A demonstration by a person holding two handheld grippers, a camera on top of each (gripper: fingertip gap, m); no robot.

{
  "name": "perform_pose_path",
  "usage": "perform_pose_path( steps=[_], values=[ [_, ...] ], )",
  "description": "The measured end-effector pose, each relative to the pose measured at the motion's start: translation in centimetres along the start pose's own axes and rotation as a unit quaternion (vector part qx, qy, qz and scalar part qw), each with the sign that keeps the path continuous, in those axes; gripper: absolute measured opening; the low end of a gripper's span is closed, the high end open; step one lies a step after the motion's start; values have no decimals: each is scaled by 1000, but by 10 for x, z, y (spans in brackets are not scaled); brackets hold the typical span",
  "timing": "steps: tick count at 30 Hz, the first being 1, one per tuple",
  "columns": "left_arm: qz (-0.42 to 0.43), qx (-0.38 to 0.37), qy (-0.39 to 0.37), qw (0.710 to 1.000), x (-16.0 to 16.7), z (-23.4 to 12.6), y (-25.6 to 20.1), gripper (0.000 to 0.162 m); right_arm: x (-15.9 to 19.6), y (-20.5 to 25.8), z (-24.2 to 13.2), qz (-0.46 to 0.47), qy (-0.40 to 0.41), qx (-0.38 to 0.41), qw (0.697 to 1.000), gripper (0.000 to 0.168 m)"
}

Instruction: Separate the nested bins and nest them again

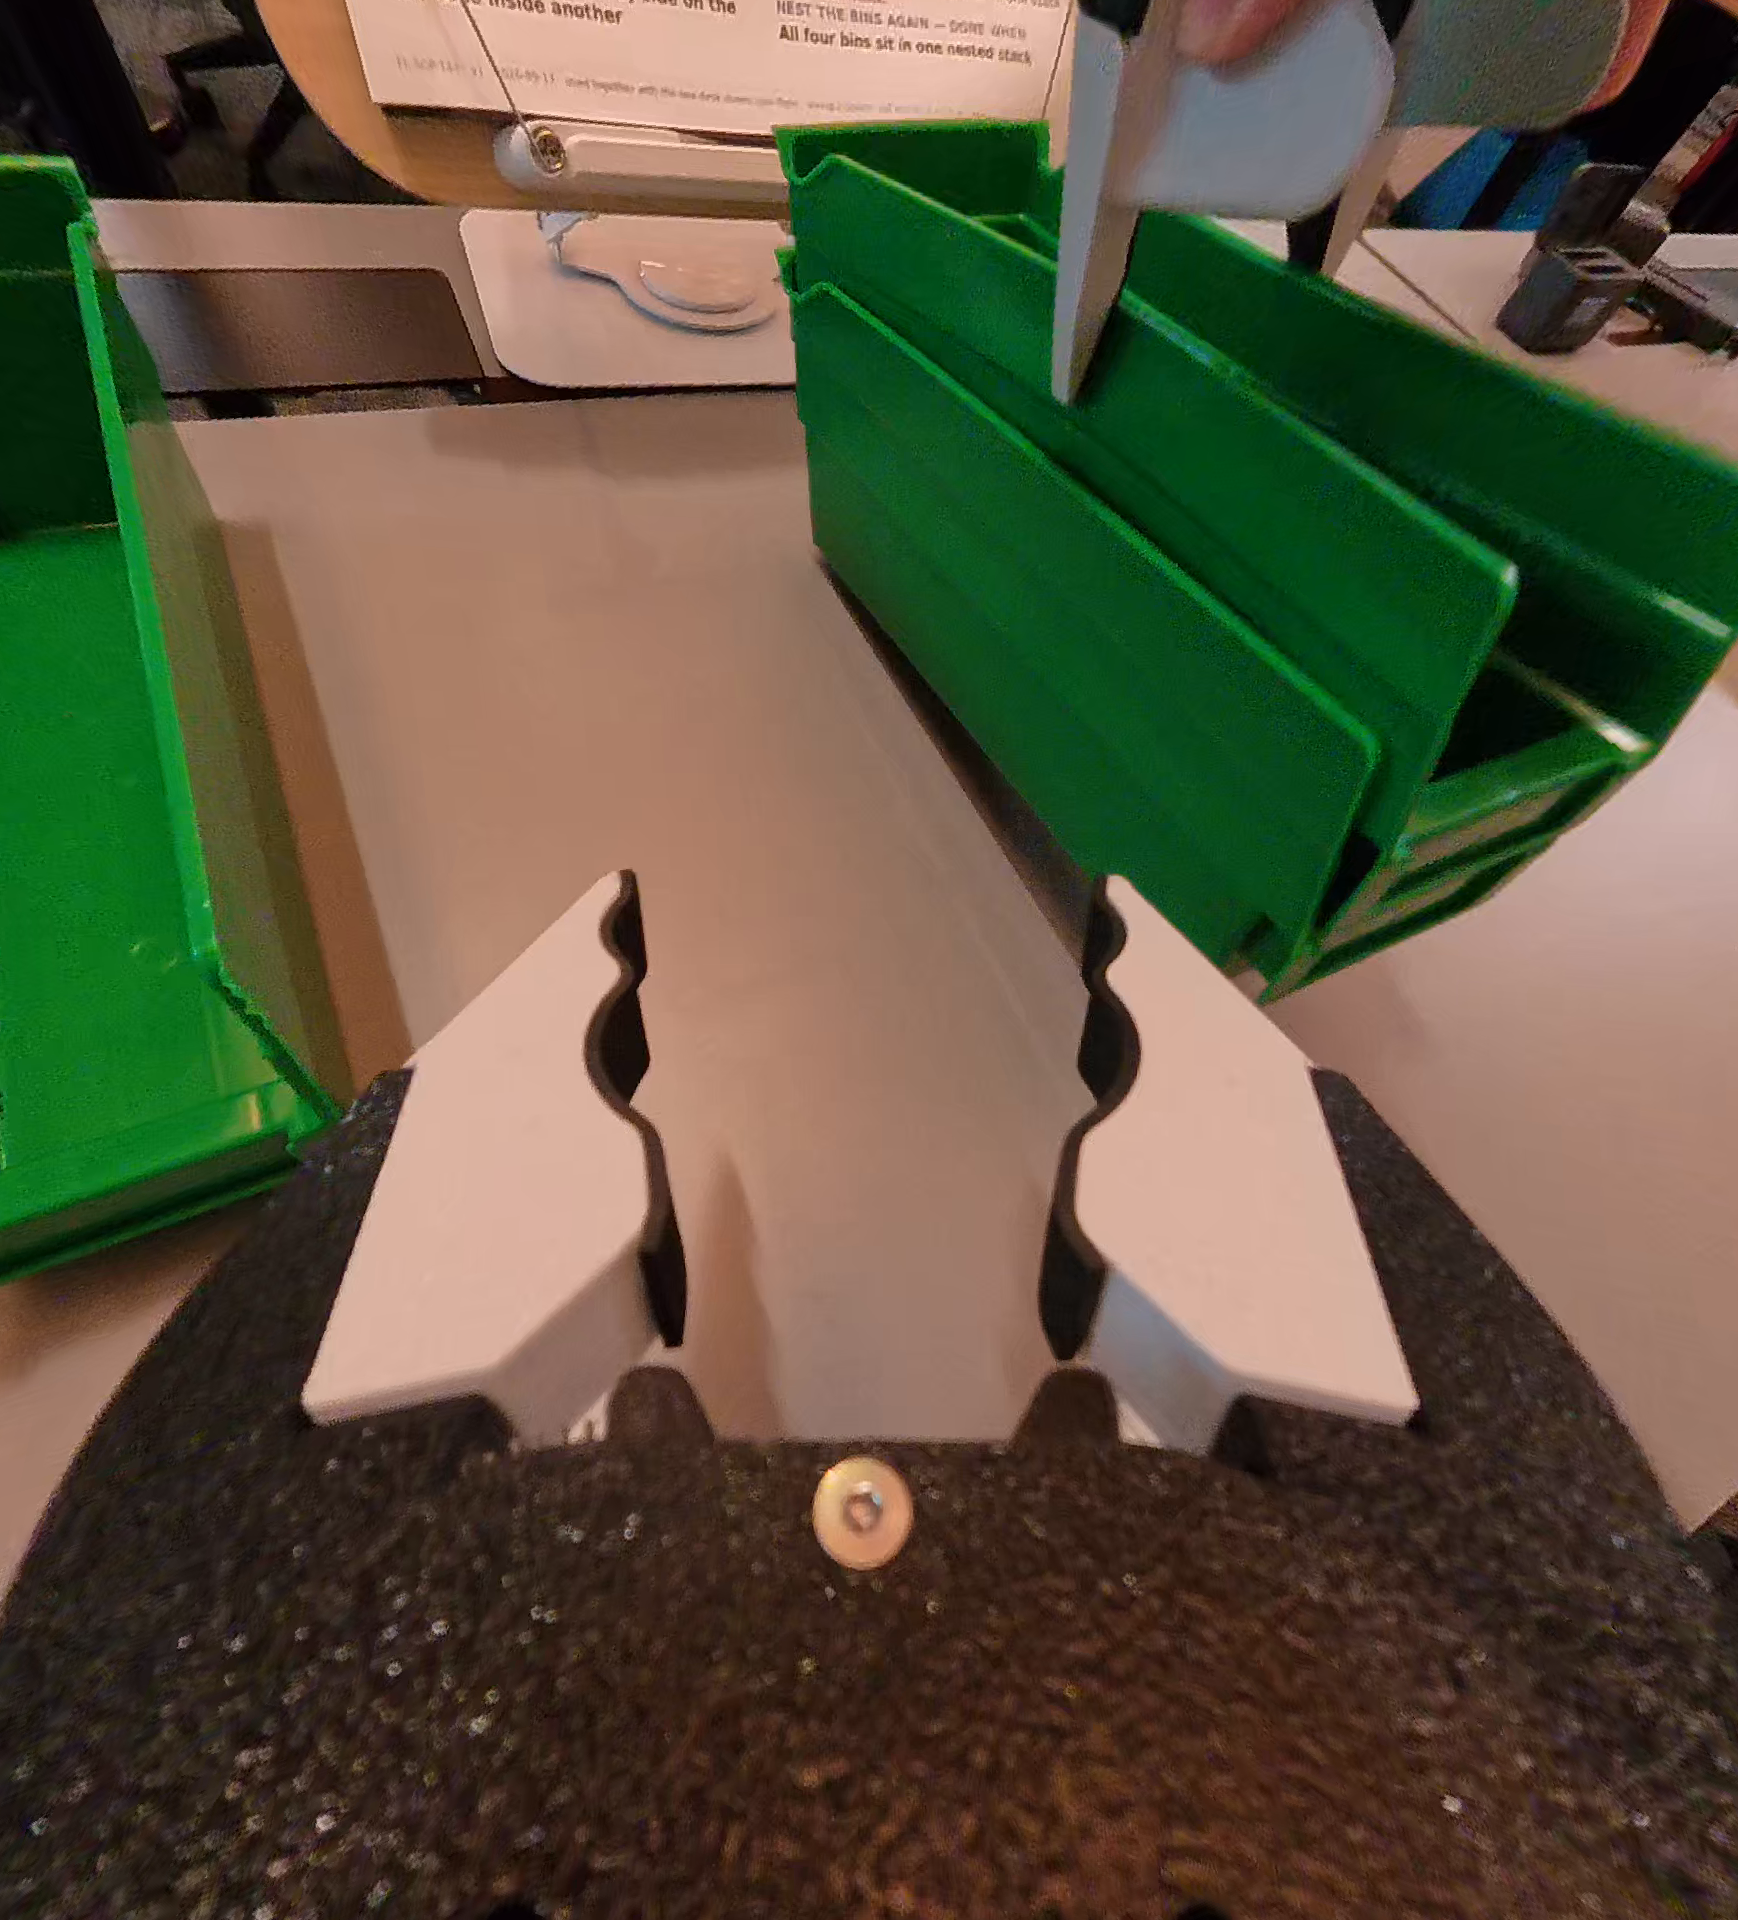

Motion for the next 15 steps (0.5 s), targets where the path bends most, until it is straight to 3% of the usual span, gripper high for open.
perform_pose_path(
  steps=[10, 15],
  values=[
    [9, -1, 3, 1000, 2, 1, -5, 83, -2, -6, -1, 21, -39, -47, 998, 75],
    [-7, 0, 0, 1000, 1, 0, -1, 83, -3, -5, -7, 12, -53, -11, 998, 74]
  ],
)
Point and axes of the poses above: each gripper's, where its closed fingertips meet, z out along the fingers, x out of its underside, y = z × x across the jaws, the point moved 10 cm from there along -z, back along the fingers, and after that the axes turned 3 degrees about -z, right-handed, at the moved point
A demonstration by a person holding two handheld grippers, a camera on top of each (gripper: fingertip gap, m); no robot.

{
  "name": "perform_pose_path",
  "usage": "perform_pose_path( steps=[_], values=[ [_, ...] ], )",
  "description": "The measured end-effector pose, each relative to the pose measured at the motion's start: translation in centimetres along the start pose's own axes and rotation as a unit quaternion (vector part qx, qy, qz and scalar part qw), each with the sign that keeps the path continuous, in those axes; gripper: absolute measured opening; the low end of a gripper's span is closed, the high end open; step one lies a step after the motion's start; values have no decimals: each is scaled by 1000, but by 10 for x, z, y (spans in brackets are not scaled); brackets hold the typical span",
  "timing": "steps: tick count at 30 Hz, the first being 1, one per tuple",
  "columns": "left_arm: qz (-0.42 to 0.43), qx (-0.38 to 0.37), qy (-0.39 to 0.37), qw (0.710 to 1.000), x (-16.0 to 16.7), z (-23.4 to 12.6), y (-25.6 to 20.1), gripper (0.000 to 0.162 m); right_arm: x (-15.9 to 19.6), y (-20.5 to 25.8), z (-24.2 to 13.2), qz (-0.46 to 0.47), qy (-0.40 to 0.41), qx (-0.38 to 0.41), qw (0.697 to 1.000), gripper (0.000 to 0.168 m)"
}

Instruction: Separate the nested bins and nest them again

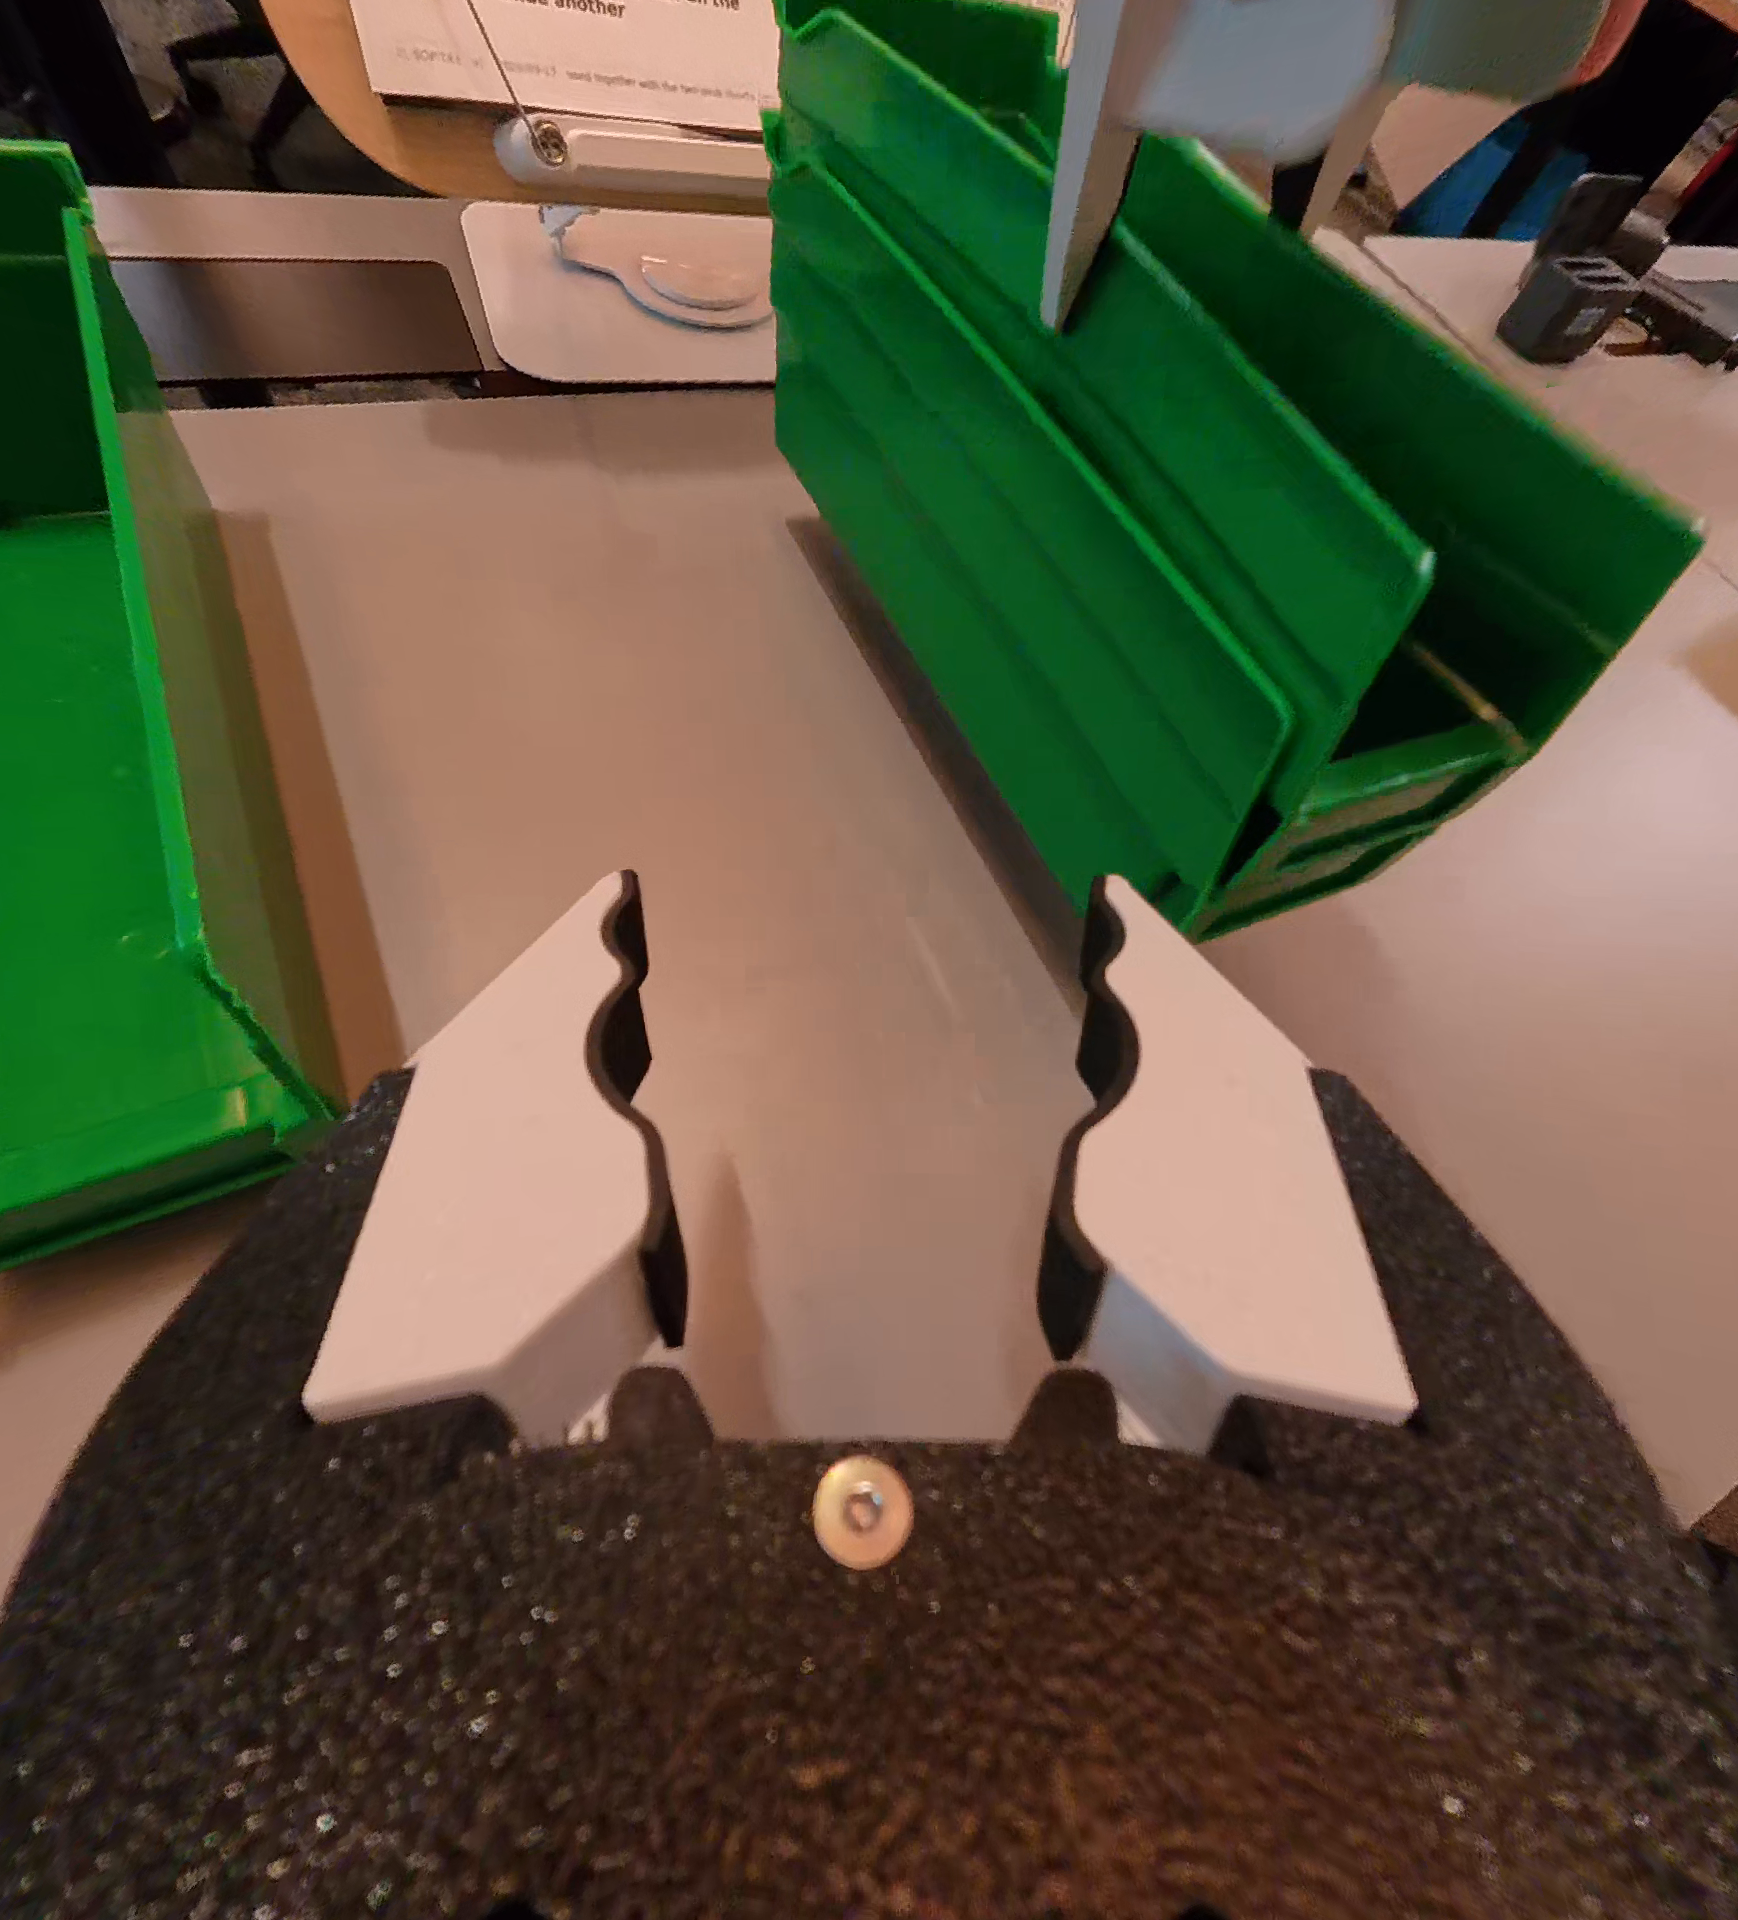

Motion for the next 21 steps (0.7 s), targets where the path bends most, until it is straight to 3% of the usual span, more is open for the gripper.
perform_pose_path(
  steps=[21],
  values=[
    [-1, 2, 0, 1000, 2, 6, 1, 80, -7, -6, 4, -4, -25, 4, 1000, 72]
  ],
)
Point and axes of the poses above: each gripper's, where its closed fingertips meet, z out along the fingers, x out of its underside, y = z × x across the jaws, the point moved 10 cm from there along -z, back along the fingers, and after that the axes turned 3 degrees about -z, right-handed, at the moved point
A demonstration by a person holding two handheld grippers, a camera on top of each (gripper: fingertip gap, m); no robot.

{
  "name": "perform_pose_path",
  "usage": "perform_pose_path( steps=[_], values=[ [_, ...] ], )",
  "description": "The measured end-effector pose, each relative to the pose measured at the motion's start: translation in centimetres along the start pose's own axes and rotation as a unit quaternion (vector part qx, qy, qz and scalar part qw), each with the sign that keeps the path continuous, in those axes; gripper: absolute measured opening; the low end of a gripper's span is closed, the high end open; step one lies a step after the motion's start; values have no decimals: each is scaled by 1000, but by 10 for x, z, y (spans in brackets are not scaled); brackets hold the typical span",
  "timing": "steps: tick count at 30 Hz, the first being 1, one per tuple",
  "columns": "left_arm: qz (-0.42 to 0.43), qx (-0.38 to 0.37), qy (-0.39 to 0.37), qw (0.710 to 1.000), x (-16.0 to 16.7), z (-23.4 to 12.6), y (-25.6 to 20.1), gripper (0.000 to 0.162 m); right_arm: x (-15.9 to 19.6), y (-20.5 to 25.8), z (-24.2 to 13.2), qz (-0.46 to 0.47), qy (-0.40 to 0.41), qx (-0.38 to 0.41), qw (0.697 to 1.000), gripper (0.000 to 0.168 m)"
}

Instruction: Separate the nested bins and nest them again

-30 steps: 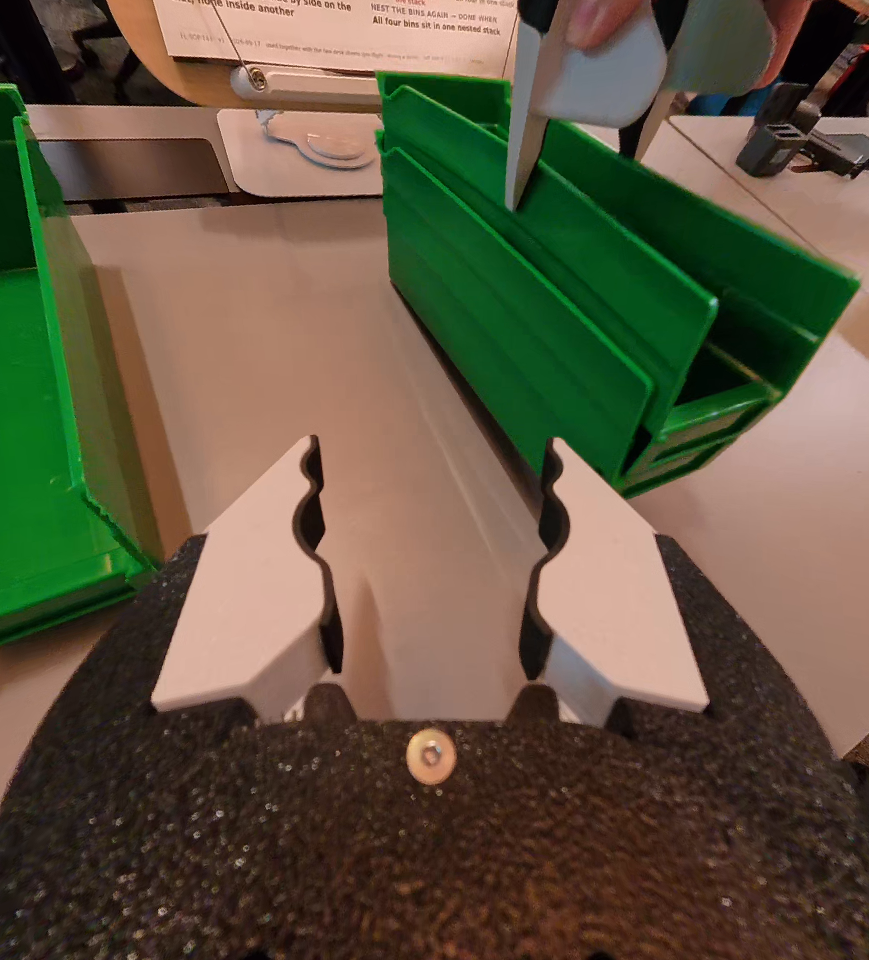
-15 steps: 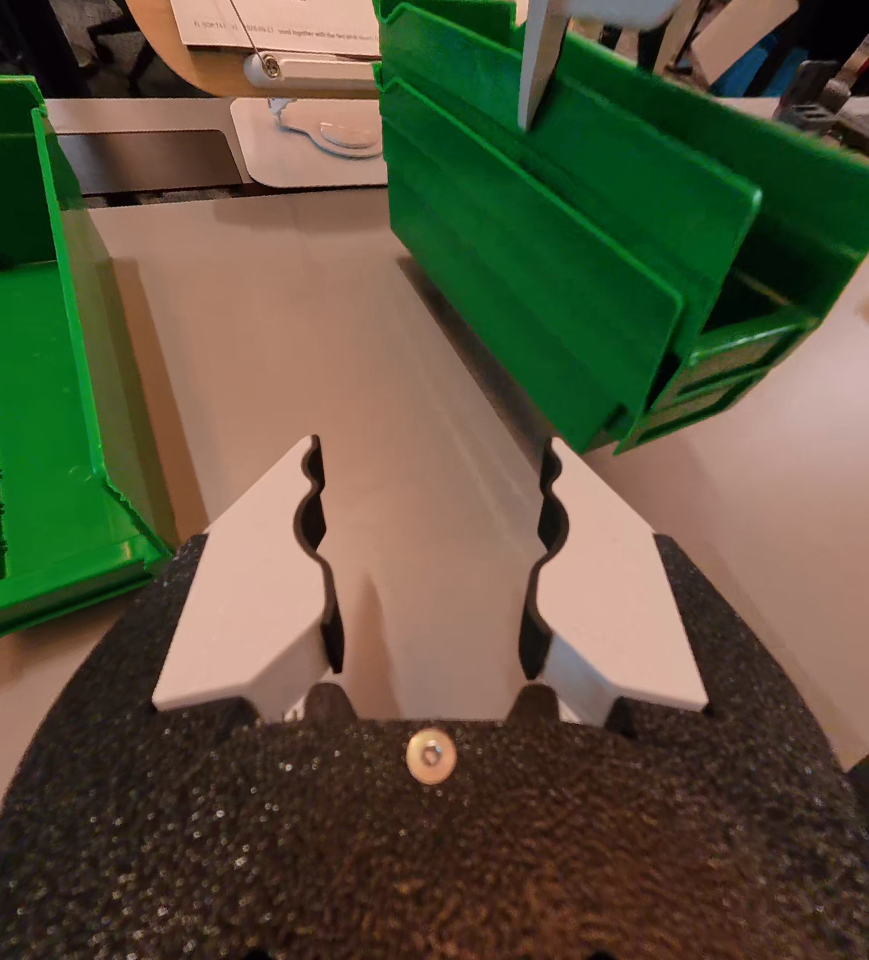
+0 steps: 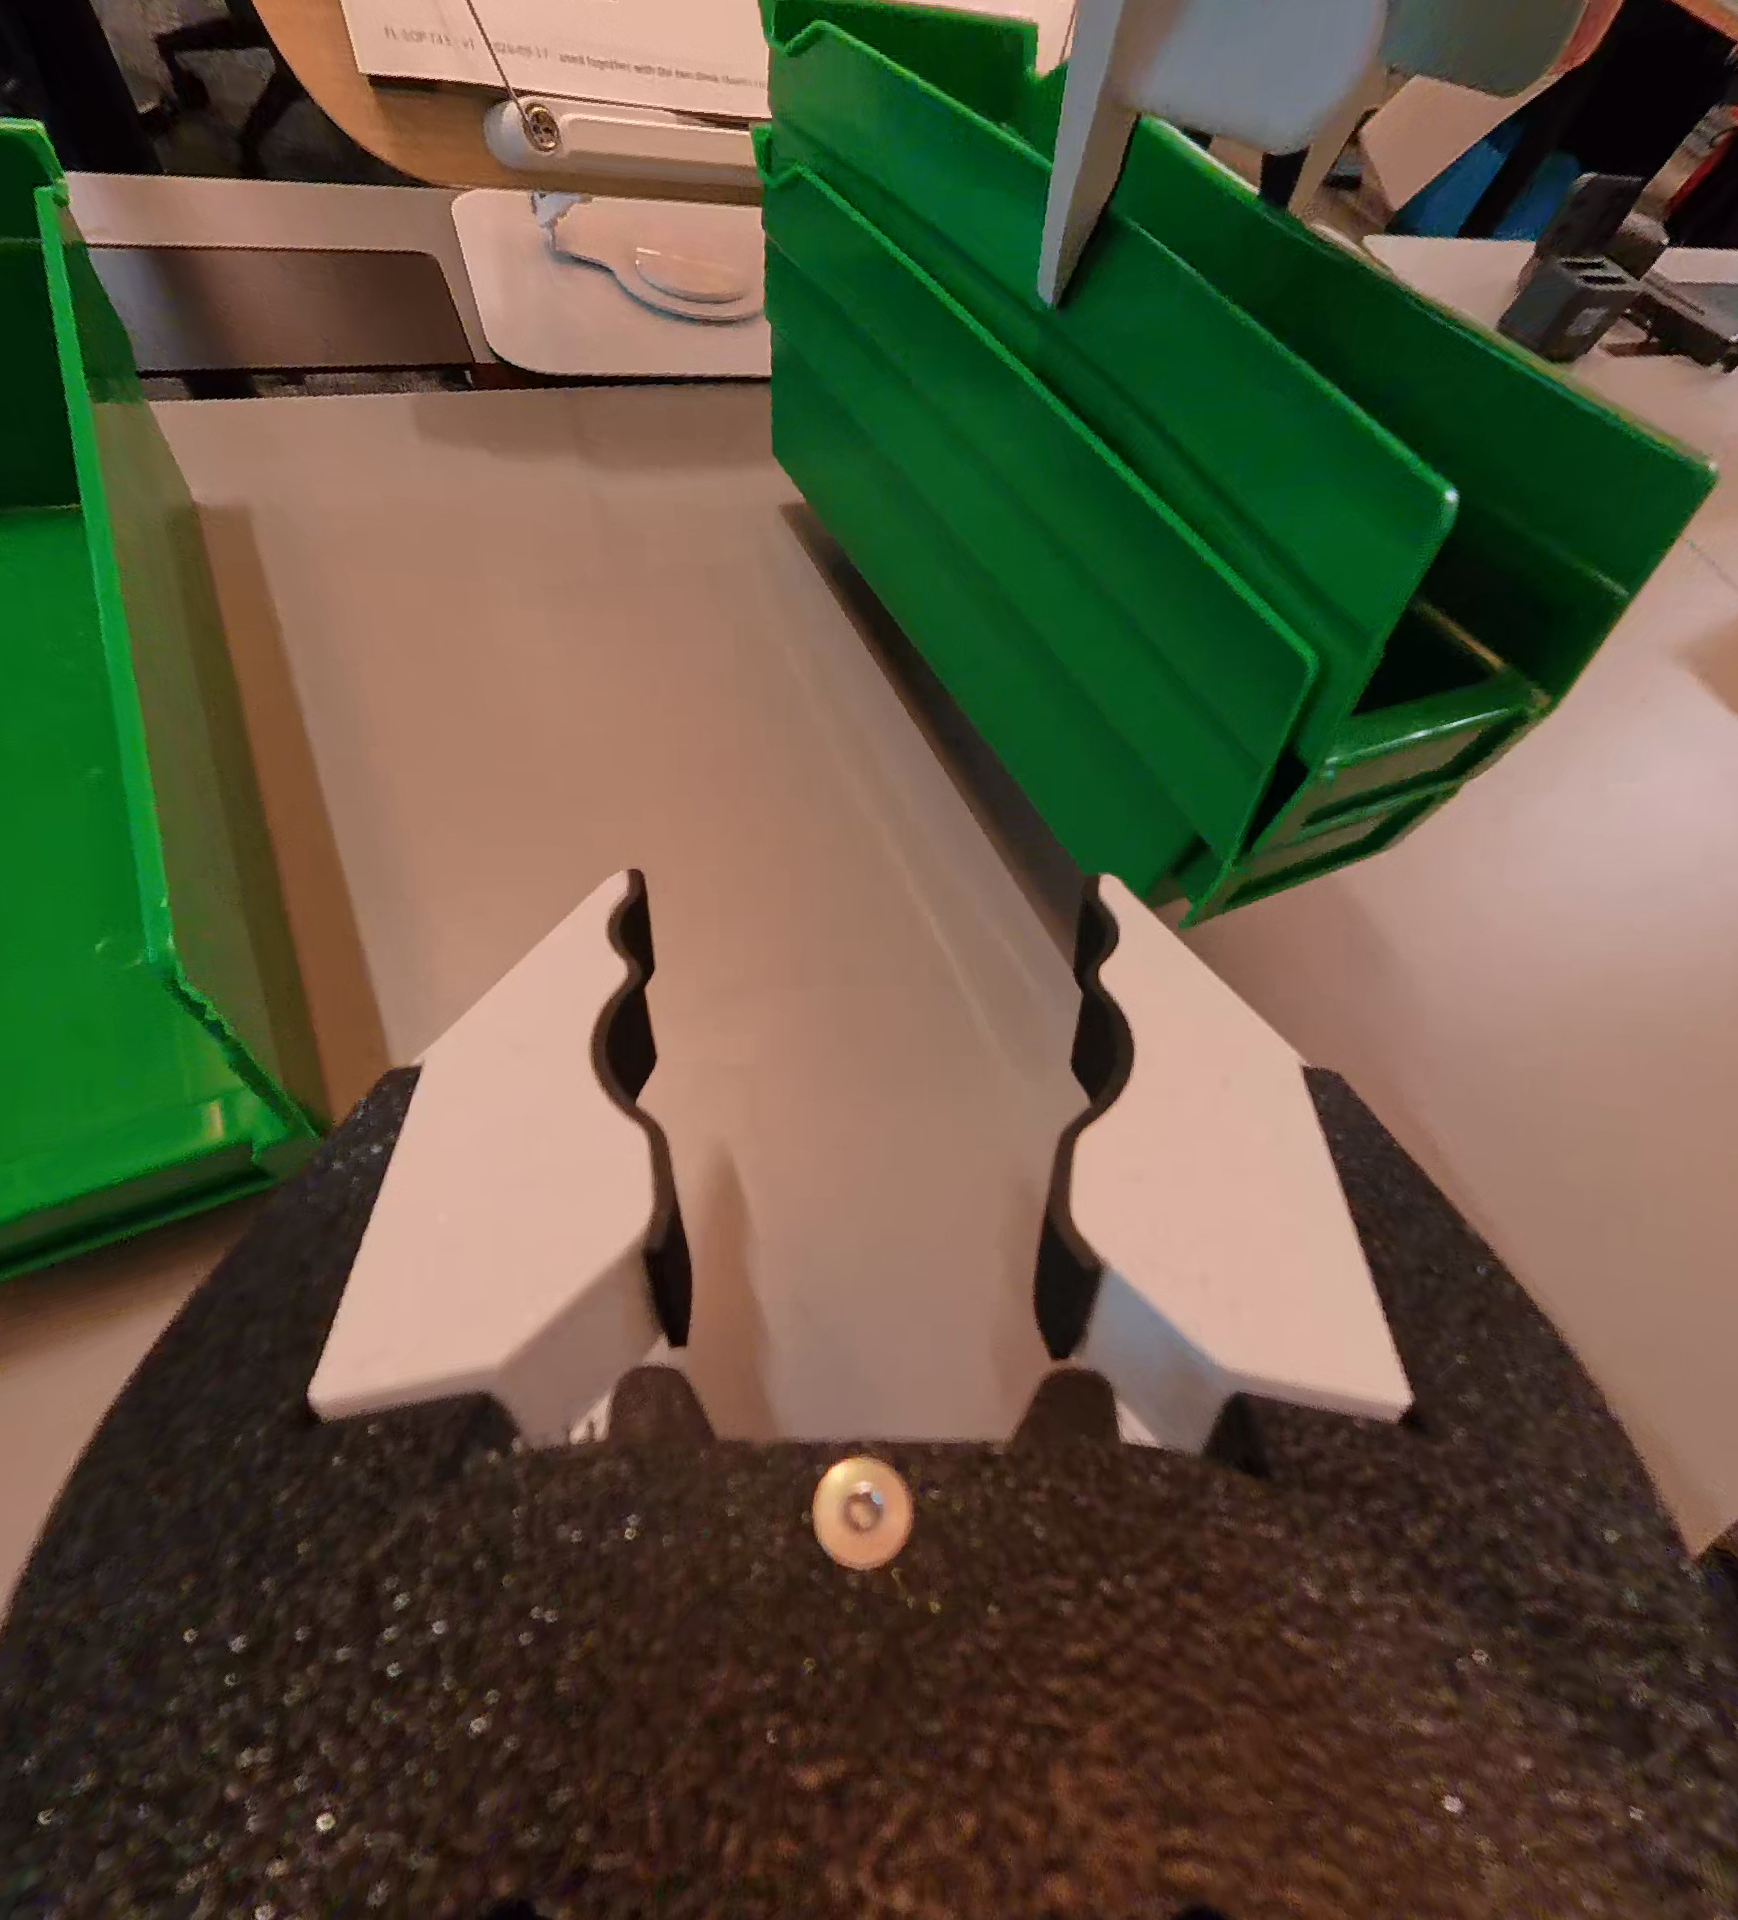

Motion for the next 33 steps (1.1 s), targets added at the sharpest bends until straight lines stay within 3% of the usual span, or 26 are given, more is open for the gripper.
perform_pose_path(
  steps=[10, 14, 19, 25, 33],
  values=[
    [2, 6, 5, 1000, -1, 7, -4, 80, -4, 2, -3, -6, -6, -5, 1000, 73],
    [5, 5, 6, 1000, -1, 7, -4, 80, -4, -2, -2, 0, -16, -43, 999, 72],
    [2, 6, 9, 1000, -1, 8, -3, 80, -2, -5, 2, -12, -4, -10, 1000, 71],
    [7, 9, 11, 1000, -2, 10, -7, 80, -3, -5, 0, 7, -23, -52, 998, 71],
    [11, 5, 11, 1000, -2, 9, -7, 80, -1, -6, 5, 10, -27, -19, 999, 72]
  ],
)
Point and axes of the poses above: each gripper's, where its closed fingertips meet, z out along the fingers, x out of its underside, y = z × x across the jaws, the point moved 10 cm from there along -z, back along the fingers, and after that the axes turned 3 degrees about -z, right-handed, at the moved point
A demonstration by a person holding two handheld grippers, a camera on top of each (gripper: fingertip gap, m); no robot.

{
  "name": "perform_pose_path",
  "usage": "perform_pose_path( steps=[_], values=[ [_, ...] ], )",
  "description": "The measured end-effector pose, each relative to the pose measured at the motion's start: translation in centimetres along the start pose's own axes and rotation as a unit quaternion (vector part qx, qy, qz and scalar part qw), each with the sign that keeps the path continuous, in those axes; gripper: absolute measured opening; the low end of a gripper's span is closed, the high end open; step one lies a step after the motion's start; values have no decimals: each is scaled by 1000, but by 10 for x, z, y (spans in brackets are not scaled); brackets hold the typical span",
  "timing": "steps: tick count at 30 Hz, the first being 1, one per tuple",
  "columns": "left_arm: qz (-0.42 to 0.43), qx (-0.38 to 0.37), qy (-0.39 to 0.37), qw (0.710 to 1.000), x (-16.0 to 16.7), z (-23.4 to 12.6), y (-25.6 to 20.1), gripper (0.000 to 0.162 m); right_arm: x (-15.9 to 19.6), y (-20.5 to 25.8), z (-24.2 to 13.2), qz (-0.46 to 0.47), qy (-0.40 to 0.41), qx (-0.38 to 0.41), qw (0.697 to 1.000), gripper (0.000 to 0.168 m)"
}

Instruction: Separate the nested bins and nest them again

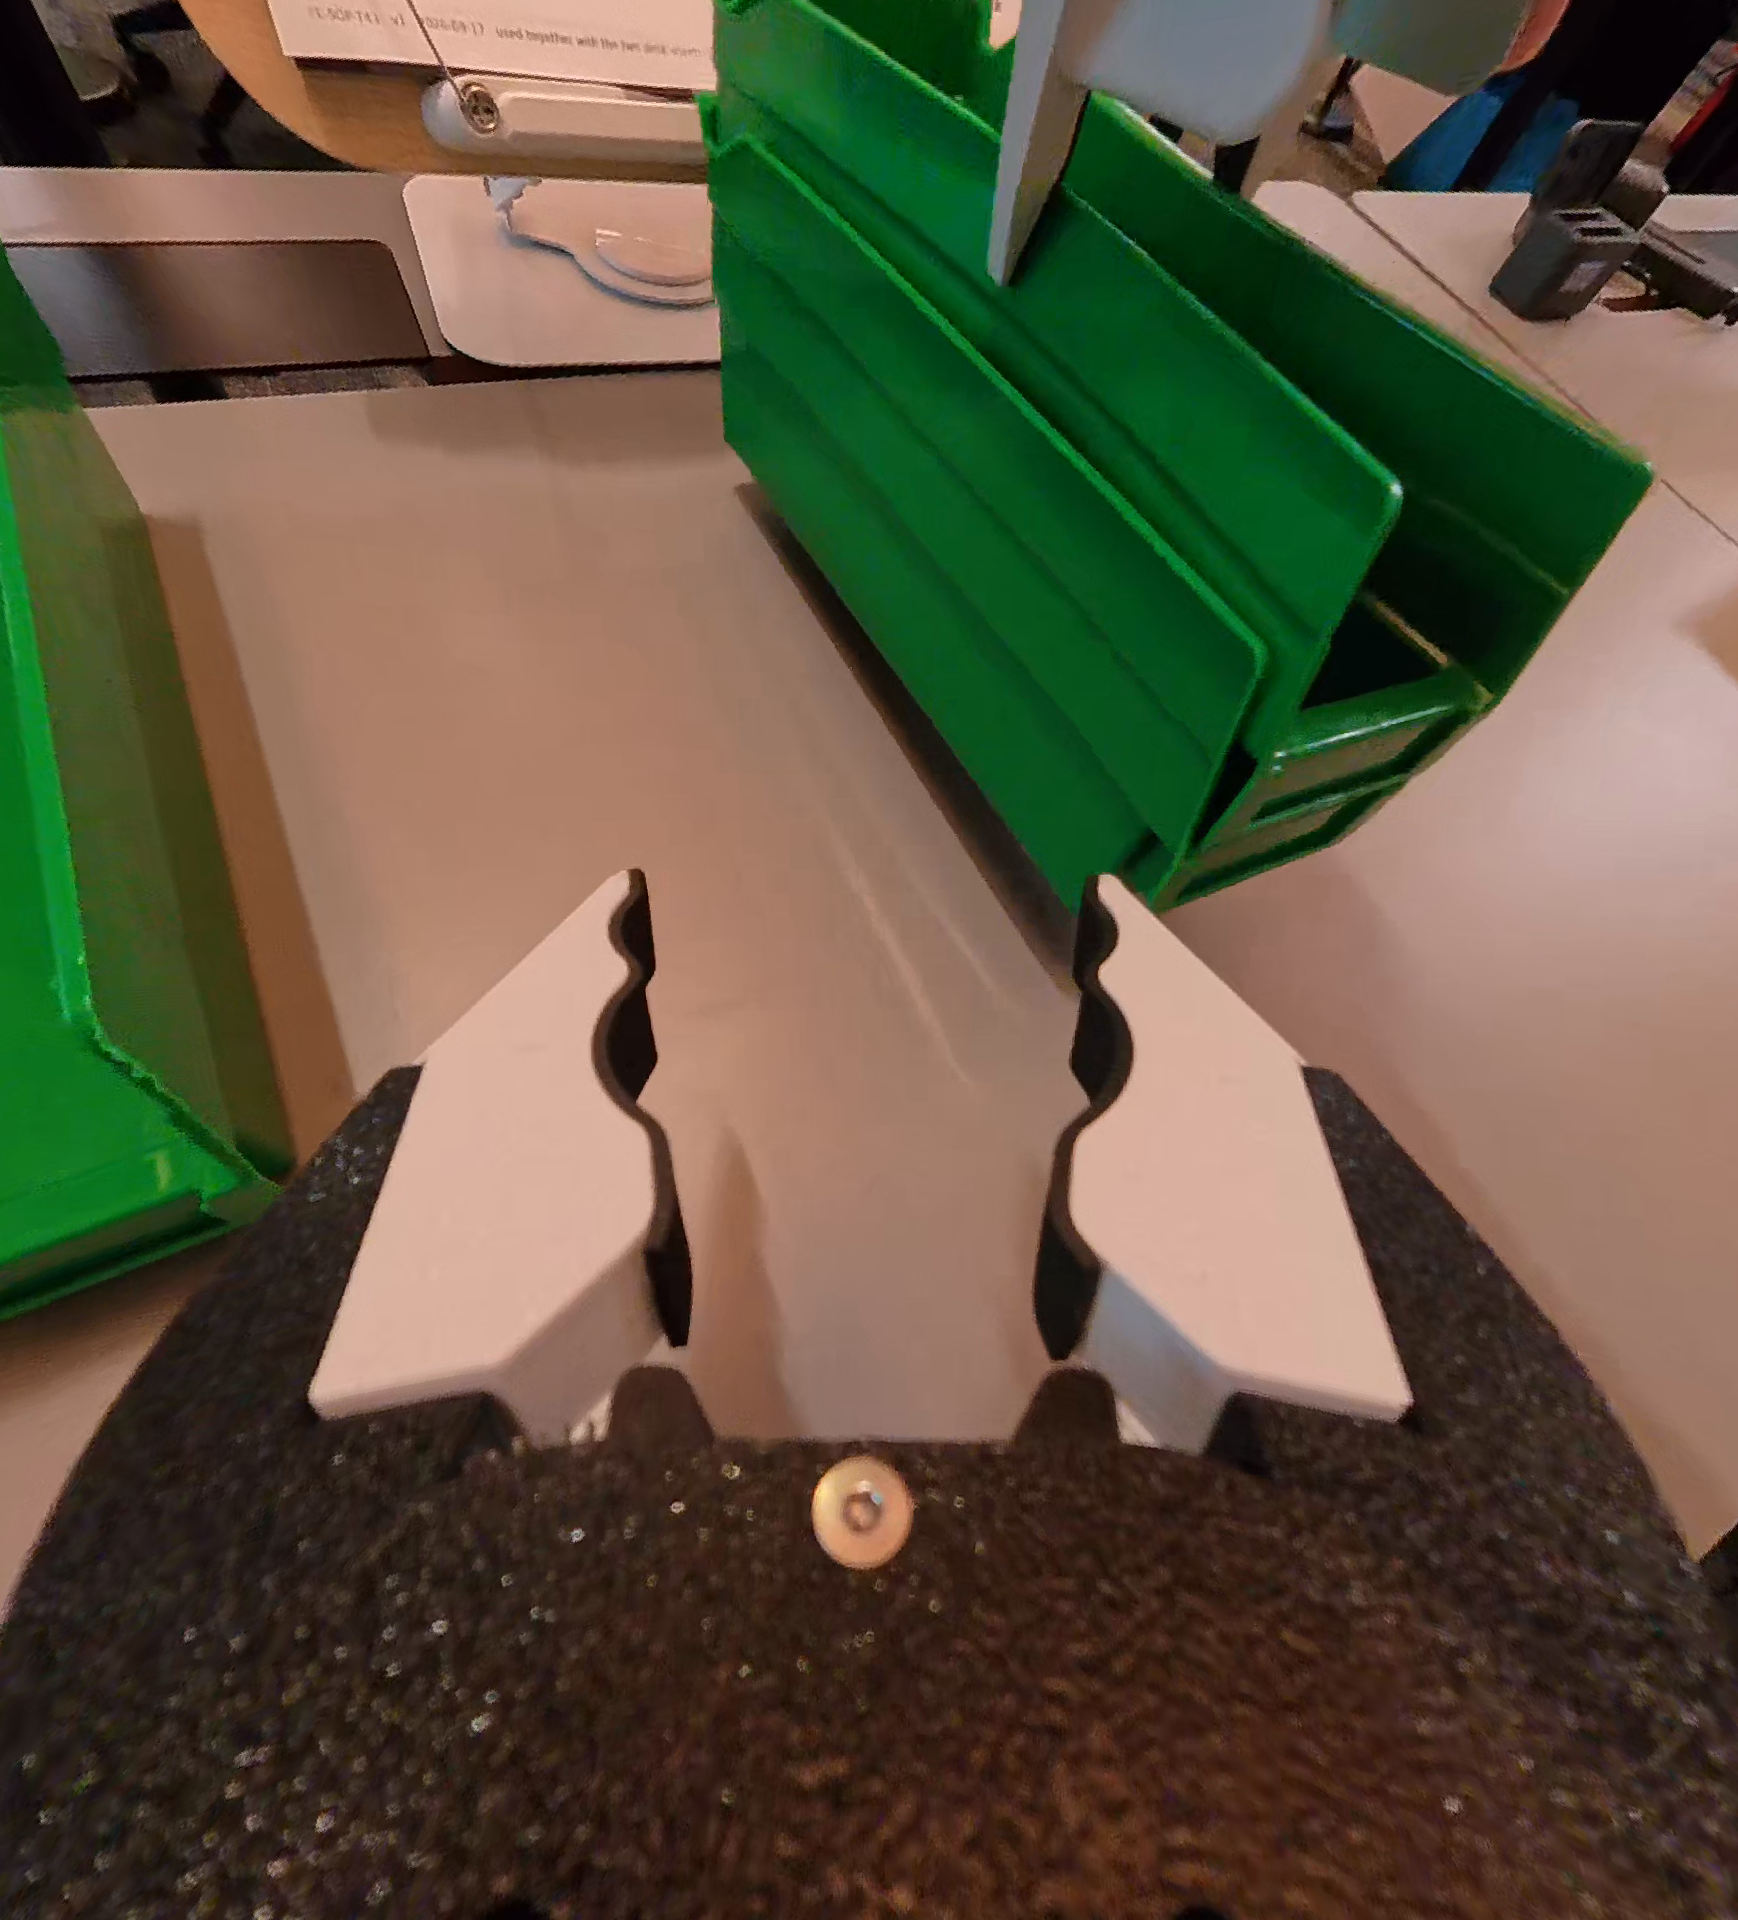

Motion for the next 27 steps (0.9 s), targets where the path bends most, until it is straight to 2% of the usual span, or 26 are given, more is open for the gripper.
perform_pose_path(
  steps=[3, 11, 18, 24, 27],
  values=[
    [-8, 2, 6, 1000, 2, 2, 3, 80, 3, 1, 2, 20, -5, 3, 1000, 72],
    [-9, 5, 4, 1000, 5, 1, 1, 80, 6, 13, 11, -5, 6, 35, 999, 72],
    [-18, 5, 1, 1000, 5, -2, 6, 80, 1, 16, -10, -12, -19, 58, 998, 71],
    [-16, 8, 1, 1000, 7, -3, 5, 80, 5, 13, -10, 12, -19, 7, 1000, 70],
    [-14, 7, 6, 1000, 10, -2, 5, 80, 3, 12, -17, 5, -27, 22, 999, 70]
  ],
)
Point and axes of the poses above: each gripper's, where its closed fingertips meet, z out along the fingers, x out of its underside, y = z × x across the jaws, the point moved 10 cm from there along -z, back along the fingers, and after that the axes turned 3 degrees about -z, right-handed, at the moved point
